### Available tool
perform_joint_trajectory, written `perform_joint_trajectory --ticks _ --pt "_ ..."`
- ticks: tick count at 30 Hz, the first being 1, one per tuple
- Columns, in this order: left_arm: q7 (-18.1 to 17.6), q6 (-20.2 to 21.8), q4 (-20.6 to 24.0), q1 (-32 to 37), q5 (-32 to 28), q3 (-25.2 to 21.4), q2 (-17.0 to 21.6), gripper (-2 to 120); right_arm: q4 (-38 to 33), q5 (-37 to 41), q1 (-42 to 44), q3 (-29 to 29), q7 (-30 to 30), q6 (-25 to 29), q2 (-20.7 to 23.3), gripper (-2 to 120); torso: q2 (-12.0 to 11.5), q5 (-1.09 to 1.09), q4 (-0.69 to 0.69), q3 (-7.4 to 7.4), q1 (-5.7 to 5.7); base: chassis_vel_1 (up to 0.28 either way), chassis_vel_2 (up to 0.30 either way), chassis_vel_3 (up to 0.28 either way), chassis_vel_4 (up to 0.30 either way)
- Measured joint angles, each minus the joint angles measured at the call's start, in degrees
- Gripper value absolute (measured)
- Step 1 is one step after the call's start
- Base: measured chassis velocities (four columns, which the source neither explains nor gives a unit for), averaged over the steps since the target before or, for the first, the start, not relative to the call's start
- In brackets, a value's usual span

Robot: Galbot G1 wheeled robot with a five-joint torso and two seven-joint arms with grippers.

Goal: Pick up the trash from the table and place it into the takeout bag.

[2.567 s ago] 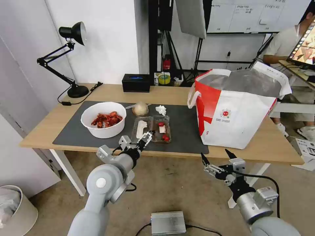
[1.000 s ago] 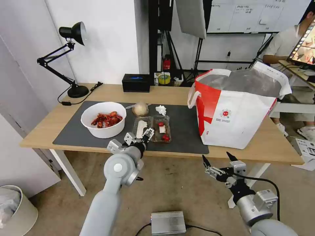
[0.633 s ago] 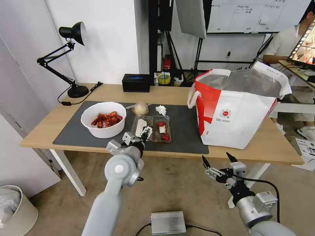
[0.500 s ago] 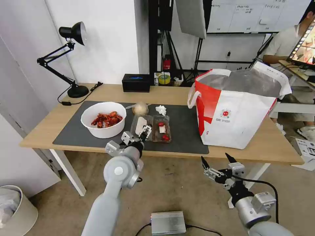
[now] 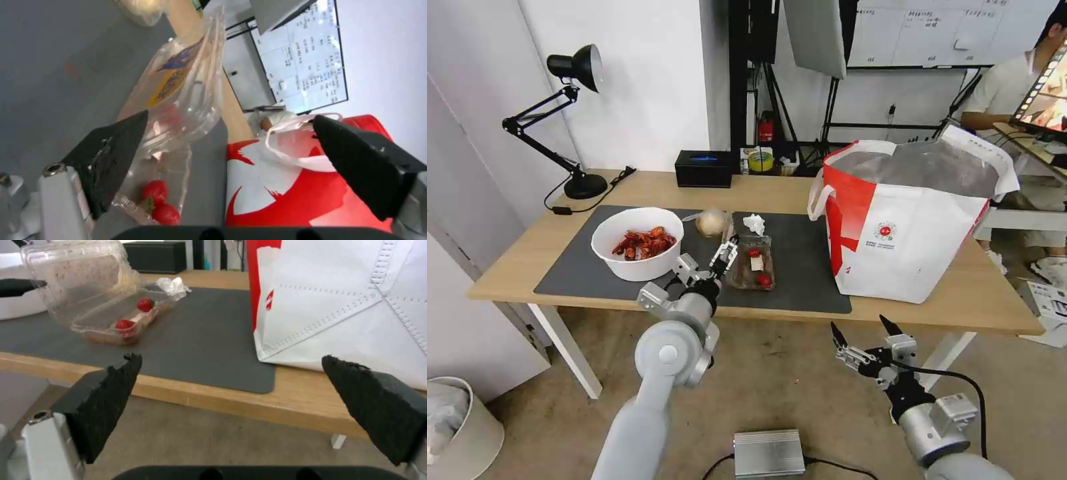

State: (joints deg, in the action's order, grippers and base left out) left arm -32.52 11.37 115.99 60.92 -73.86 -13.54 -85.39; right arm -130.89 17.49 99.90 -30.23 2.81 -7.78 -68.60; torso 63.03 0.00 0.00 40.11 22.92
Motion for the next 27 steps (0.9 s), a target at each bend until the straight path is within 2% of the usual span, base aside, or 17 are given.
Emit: perform_joint_trajectory --ticks 10,17,20,27 --pt "2.8 -0.7 0.2 -0.3 0.6 2.0 -1.5 100 0.2 -0.1 0.2 -0.2 0.0 0.2 -0.3 100 0.0 0.00 0.00 0.00 0.00 0.000 0.000 0.000 0.000" --pt "3.7 -0.3 0.5 1.1 2.0 7.5 -3.8 100 -0.5 -0.2 1.5 -1.2 0.0 0.5 -0.6 100 0.0 -0.01 0.01 0.00 0.00 0.000 0.000 0.000 0.000" --pt "3.9 -0.2 0.1 1.1 3.0 8.4 -4.2 100 -1.0 -0.1 2.1 -1.7 0.0 0.7 -0.7 100 0.0 -0.01 0.01 0.00 0.00 0.000 0.000 0.000 0.000" --pt "4.1 -0.1 0.2 0.3 3.5 7.9 -1.7 100 -1.4 0.0 2.9 -2.3 0.0 1.2 -0.9 100 0.0 0.00 0.00 0.00 0.00 0.000 0.000 0.000 0.000"
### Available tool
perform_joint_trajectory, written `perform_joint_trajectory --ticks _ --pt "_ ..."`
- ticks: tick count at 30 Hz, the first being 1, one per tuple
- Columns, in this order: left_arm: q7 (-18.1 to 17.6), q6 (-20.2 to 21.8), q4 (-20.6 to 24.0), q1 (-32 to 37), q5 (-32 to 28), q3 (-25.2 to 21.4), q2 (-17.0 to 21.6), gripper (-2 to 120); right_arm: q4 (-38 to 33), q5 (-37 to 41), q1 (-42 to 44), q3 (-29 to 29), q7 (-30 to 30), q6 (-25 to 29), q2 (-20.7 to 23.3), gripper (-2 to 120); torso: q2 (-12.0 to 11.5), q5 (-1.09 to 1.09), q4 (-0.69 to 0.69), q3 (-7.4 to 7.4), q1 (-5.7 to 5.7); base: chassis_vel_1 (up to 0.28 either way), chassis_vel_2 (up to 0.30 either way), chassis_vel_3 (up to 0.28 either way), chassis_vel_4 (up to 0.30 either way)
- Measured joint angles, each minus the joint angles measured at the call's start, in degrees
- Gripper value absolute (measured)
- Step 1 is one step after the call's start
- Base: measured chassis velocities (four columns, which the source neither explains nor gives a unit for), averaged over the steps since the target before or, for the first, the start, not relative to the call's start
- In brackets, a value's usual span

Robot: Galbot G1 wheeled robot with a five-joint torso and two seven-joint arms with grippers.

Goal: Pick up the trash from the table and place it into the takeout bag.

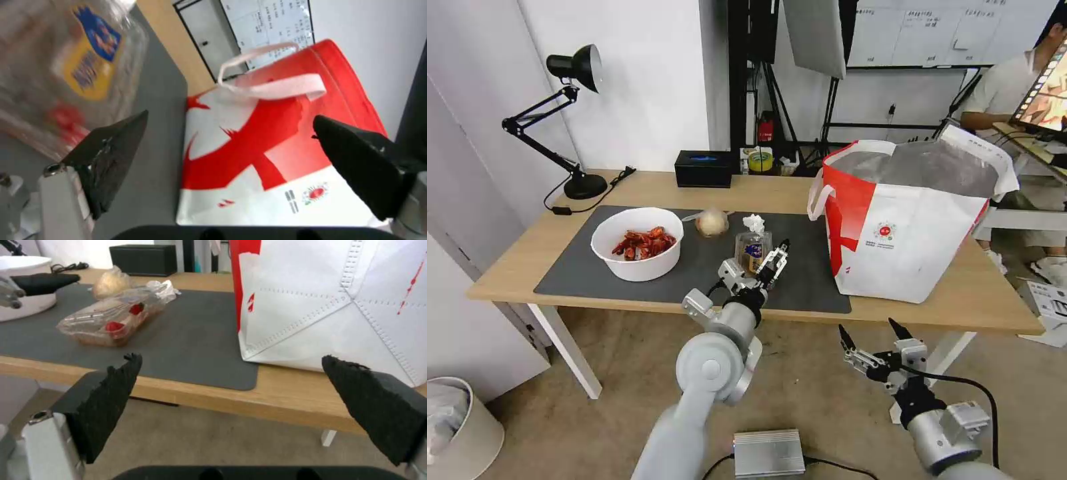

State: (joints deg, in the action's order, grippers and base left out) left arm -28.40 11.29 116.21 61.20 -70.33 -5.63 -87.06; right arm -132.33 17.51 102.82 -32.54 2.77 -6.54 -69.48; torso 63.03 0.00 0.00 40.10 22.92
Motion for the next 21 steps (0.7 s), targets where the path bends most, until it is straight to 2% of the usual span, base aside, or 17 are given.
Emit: perform_joint_trajectory --ticks 3,4,6,7,9,11,12,13,15,16,18,20,21 --pt "0.6 0.8 -0.4 -1.3 1.4 -0.1 3.1 100 -0.2 0.1 0.0 0.1 0.0 0.0 -0.2 100 0.0 0.01 0.00 0.00 0.00 0.000 0.000 0.000 0.000" --pt "0.6 0.8 -0.4 -1.3 1.4 -0.1 3.1 100 -0.2 0.1 0.0 0.1 0.0 0.0 -0.2 100 0.0 0.01 0.00 0.00 0.00 0.000 0.000 0.000 0.000" --pt "2.4 2.0 -1.6 -3.7 6.5 0.8 8.0 99 -0.6 0.7 -0.3 0.1 0.0 -0.5 0.2 100 0.0 0.01 0.00 0.00 0.00 0.000 0.000 0.000 0.000" --pt "3.3 2.2 -2.1 -4.5 8.4 1.3 9.7 95 -0.8 1.2 -0.4 0.1 0.0 -0.8 0.5 100 0.0 0.02 0.00 0.00 0.00 0.000 0.000 0.000 0.000" --pt "3.7 2.2 -2.3 -4.9 9.2 1.5 10.4 95 -0.9 1.6 -0.5 0.1 0.1 -1.1 0.6 100 0.0 0.02 0.00 0.00 0.00 0.000 0.000 0.000 0.000" --pt "8.2 2.3 -4.4 -7.9 16.6 3.3 16.9 81 -1.6 5.4 -1.4 -0.4 0.4 -2.9 2.2 100 0.0 0.02 0.00 0.00 0.00 0.000 0.000 0.000 0.000" --pt "10.7 2.0 -5.2 -9.4 19.7 4.4 19.8 77 -1.9 8.1 -2.0 -0.8 0.5 -3.6 3.2 100 0.0 0.01 0.00 0.01 0.00 0.000 0.000 0.000 0.000" --pt "10.7 2.0 -5.2 -9.4 19.7 4.4 19.8 77 -1.9 8.1 -2.0 -0.8 0.5 -3.6 3.2 100 0.0 0.01 0.00 0.01 0.00 0.000 0.000 0.000 0.000" --pt "14.6 0.9 -6.4 -11.5 24.4 6.6 23.9 65 -2.5 14.6 -3.6 -1.6 1.1 -4.8 5.4 100 0.0 0.02 0.01 0.01 0.00 0.000 0.000 0.000 0.000" --pt "14.6 0.9 -6.4 -11.5 24.4 6.6 23.9 65 -2.5 14.6 -3.6 -1.6 1.1 -4.8 5.4 100 0.0 0.02 0.01 0.01 0.00 0.000 0.000 0.000 0.000" --pt "17.9 -0.5 -7.4 -13.4 29.0 8.7 27.4 57 -2.8 21.9 -5.8 -2.3 1.6 -5.9 7.5 100 0.0 0.00 -0.01 0.01 0.00 0.000 0.000 0.000 0.000" --pt "19.2 -1.0 -8.0 -14.2 30.7 9.6 28.5 53 -2.9 24.9 -6.6 -2.6 1.8 -6.1 8.3 100 0.0 -0.02 -0.02 0.01 0.00 0.000 0.000 0.000 0.000" --pt "20.7 -1.5 -8.5 -14.8 32.3 10.4 29.3 48 -2.9 29.0 -8.2 -2.9 2.0 -6.4 9.6 100 0.0 0.00 0.01 0.00 0.00 0.000 0.000 0.000 0.000"
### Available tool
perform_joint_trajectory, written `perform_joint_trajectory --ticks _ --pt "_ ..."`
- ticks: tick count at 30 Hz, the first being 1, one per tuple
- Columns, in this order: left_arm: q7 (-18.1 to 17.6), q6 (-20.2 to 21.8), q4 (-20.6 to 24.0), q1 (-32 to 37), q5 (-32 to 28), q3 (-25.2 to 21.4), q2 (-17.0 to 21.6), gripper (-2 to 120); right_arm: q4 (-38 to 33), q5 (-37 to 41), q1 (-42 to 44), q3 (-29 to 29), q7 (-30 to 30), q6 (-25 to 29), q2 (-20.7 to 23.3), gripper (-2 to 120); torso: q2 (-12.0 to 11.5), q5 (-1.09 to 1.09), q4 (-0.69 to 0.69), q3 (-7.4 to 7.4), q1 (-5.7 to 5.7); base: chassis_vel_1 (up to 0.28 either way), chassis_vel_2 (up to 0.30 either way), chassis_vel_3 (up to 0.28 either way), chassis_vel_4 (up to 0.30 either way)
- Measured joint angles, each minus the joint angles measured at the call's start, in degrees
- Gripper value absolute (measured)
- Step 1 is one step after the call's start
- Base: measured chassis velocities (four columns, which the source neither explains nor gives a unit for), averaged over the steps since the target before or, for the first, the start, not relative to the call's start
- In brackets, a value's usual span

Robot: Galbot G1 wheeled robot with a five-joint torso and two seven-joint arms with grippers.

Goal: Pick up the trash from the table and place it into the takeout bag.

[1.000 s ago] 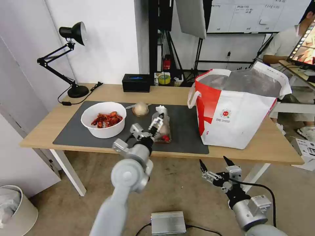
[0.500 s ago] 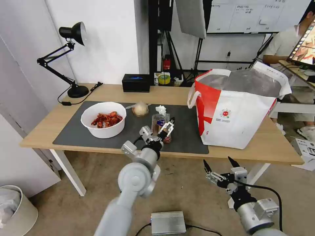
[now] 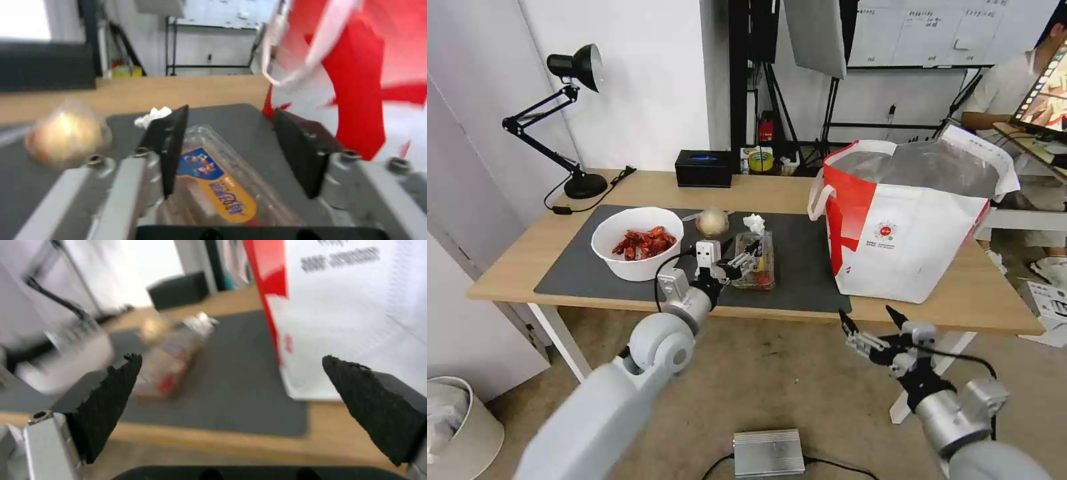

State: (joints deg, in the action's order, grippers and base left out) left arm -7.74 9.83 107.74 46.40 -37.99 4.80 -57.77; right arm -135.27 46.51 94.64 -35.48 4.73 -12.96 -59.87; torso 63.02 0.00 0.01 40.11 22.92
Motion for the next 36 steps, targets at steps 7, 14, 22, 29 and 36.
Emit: perform_joint_trajectory --ticks 7,14,22,29,36 --pt "5.0 -0.6 -3.7 -2.2 5.2 3.7 2.0 22 0.8 14.3 -6.7 -0.6 1.2 -1.4 6.3 100 0.0 -0.01 -0.03 0.01 0.00 0.000 0.000 0.000 0.000" --pt "5.0 -0.6 -8.4 -6.1 5.5 8.1 0.9 0 1.5 15.8 -6.8 -0.7 1.0 -1.5 8.7 100 0.0 -0.01 -0.01 0.00 0.00 0.000 0.000 0.000 0.000" --pt "4.5 -0.5 -11.3 -7.4 5.5 9.4 0.2 0 1.1 15.8 -6.8 -0.6 0.8 -1.6 9.0 100 0.0 -0.01 0.00 0.00 0.00 0.000 0.000 0.000 0.000" --pt "3.6 -0.5 -12.6 -7.2 6.0 9.8 -0.8 0 2.2 19.8 -10.0 -0.2 1.5 -2.1 9.7 100 0.0 -0.01 -0.01 0.00 0.00 0.000 0.000 0.000 0.000" --pt "2.7 -0.7 -12.6 -7.0 5.7 9.3 -0.6 0 3.5 30.3 -16.3 1.8 5.1 -5.8 10.2 100 0.0 -0.01 -0.01 0.00 0.00 0.000 0.000 0.000 0.000"
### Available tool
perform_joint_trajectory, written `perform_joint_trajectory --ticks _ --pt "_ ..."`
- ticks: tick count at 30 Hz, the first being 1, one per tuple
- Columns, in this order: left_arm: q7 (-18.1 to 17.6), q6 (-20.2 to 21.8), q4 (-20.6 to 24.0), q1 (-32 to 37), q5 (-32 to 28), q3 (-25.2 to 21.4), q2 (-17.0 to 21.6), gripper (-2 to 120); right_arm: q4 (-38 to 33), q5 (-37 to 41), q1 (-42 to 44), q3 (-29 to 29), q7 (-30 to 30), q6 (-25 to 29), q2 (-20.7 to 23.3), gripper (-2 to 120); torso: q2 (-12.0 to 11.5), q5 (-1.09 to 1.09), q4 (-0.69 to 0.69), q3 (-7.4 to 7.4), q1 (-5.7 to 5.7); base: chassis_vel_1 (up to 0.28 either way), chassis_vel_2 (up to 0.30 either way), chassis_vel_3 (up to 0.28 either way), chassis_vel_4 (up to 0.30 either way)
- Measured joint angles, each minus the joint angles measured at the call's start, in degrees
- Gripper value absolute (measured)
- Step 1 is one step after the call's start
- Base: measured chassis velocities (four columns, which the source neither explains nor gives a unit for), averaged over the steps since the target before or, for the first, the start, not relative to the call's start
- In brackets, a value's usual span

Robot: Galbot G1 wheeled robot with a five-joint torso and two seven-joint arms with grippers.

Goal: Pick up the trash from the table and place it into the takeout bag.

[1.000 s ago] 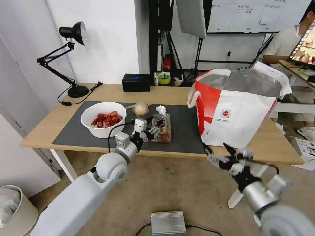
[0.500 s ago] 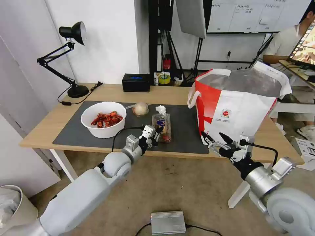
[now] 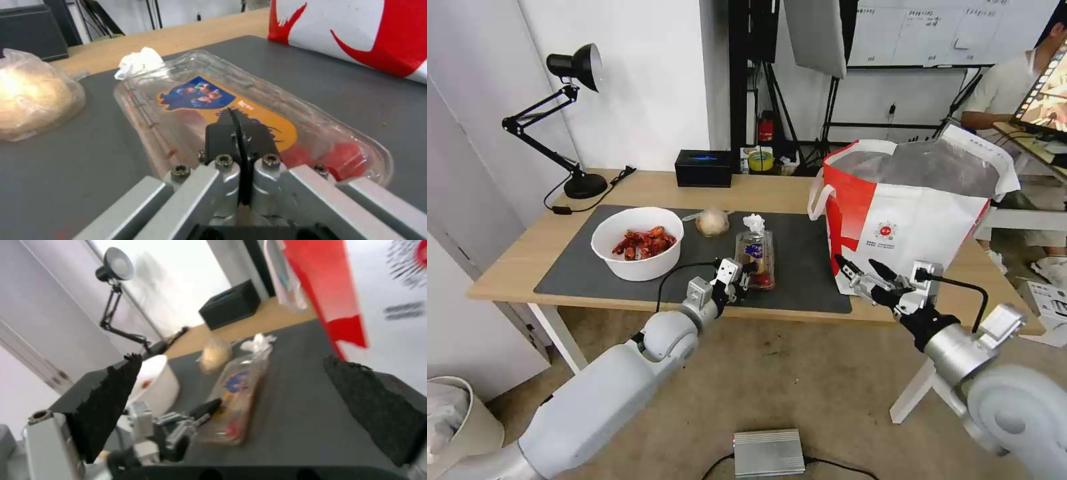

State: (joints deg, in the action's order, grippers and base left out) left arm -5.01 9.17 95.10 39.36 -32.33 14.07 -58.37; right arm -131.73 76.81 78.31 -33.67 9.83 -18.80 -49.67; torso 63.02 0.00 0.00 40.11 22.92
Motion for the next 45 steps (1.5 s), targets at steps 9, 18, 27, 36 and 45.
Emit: perform_joint_trajectory --ticks 9,18,27,36,45 --pt "-0.3 -0.5 0.0 0.9 -0.1 -0.3 0.0 0 7.9 8.8 -14.5 6.4 6.3 -8.2 -0.6 100 0.0 0.01 -0.01 0.00 0.00 0.000 0.000 0.000 0.000" --pt "-0.5 -0.6 -0.2 1.4 -0.1 -0.4 -0.3 0 17.5 8.7 -24.7 15.3 7.5 -14.6 -5.4 100 0.0 0.00 0.00 0.00 0.00 0.000 0.000 0.000 0.000" --pt "-0.6 -0.7 -0.2 0.9 -0.1 -0.5 0.0 0 26.0 8.9 -32.9 20.2 13.0 -18.6 -10.5 100 0.0 0.01 0.00 0.00 0.00 0.000 0.000 0.000 0.000" --pt "-0.7 -1.2 -0.1 2.4 0.2 -0.6 -0.8 0 30.0 8.9 -37.3 22.2 16.2 -19.6 -14.0 100 0.0 0.01 0.00 0.00 0.00 0.000 0.000 0.000 0.000" --pt "-0.9 -1.4 -0.1 2.8 0.3 -0.7 -0.9 0 35.1 10.3 -43.9 25.0 23.9 -22.6 -17.8 100 0.0 0.01 0.00 0.00 0.00 0.000 0.000 0.000 0.000"
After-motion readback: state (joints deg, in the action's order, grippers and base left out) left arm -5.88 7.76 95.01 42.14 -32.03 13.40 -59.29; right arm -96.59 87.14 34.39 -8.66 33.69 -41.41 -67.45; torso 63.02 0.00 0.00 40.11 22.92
